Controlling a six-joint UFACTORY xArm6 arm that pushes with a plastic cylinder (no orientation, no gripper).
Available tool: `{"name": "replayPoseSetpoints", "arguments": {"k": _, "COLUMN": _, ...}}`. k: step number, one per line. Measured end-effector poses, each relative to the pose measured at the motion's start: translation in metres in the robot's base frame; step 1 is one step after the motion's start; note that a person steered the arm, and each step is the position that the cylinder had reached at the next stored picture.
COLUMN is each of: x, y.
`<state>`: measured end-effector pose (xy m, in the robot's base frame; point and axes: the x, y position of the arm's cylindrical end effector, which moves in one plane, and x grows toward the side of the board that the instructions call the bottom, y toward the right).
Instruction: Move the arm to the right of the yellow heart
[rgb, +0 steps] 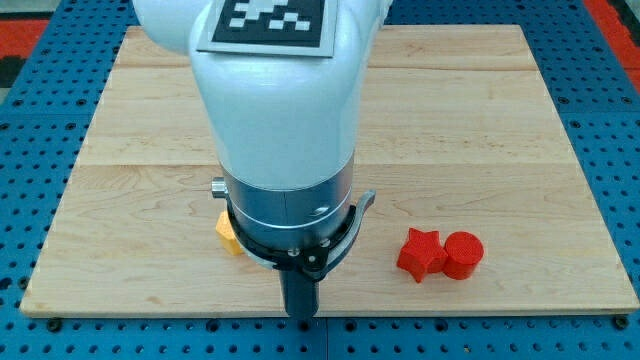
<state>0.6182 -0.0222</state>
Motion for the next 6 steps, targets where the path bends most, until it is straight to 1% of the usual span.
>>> {"name": "replayPoseSetpoints", "arguments": {"k": 4, "x": -0.015, "y": 0.002}}
{"name": "replayPoseSetpoints", "arguments": {"k": 6, "x": -0.034, "y": 0.011}}
